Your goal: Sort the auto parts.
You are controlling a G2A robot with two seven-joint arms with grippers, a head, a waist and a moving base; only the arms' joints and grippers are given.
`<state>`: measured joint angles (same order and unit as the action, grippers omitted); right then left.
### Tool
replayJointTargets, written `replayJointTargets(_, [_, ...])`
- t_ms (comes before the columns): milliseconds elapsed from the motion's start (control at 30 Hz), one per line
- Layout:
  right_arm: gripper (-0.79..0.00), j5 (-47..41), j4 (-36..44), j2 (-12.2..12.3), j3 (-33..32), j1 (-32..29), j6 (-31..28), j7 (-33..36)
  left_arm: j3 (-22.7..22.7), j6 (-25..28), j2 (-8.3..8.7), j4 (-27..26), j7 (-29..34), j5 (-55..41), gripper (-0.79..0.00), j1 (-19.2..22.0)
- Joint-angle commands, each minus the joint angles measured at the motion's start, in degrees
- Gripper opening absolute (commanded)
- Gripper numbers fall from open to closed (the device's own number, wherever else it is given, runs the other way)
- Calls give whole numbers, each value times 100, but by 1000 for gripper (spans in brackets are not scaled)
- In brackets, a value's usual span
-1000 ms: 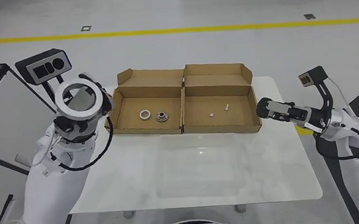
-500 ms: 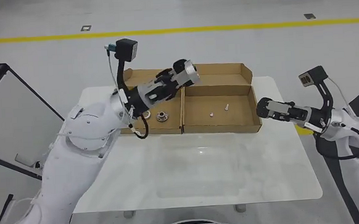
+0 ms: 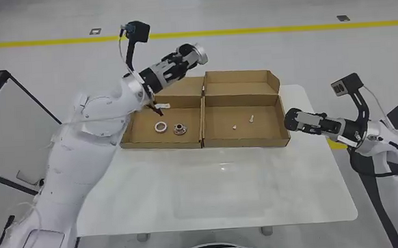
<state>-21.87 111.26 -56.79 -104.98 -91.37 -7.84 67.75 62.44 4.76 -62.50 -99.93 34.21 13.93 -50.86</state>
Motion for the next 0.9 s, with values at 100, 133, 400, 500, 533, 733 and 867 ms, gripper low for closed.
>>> replayJointTargets(100, [0, 0, 0, 0, 0, 0, 0, 0, -89, -388, 24, 159, 492, 822, -785, 113])
replayJointTargets(133, [0, 0, 0, 0, 0, 0, 0, 0, -116, -420, 32, 178, 611, 991, -785, 129])
replayJointTargets(400, [0, 0, 0, 0, 0, 0, 0, 0, -303, -552, 27, 36, 1070, 1419, -785, 84])
replayJointTargets(500, [0, 0, 0, 0, 0, 0, 0, 0, -436, -697, 13, -46, 1250, 1626, -785, 90])
replayJointTargets(533, [0, 0, 0, 0, 0, 0, 0, 0, -442, -734, 11, -47, 1251, 1641, -785, 89])
replayJointTargets(733, [0, 0, 0, 0, 0, 0, 0, 0, -442, -734, 11, -47, 1251, 1641, -785, 89])
replayJointTargets(867, [0, 0, 0, 0, 0, 0, 0, 0, -442, -734, 11, -47, 1251, 1641, -785, 89])
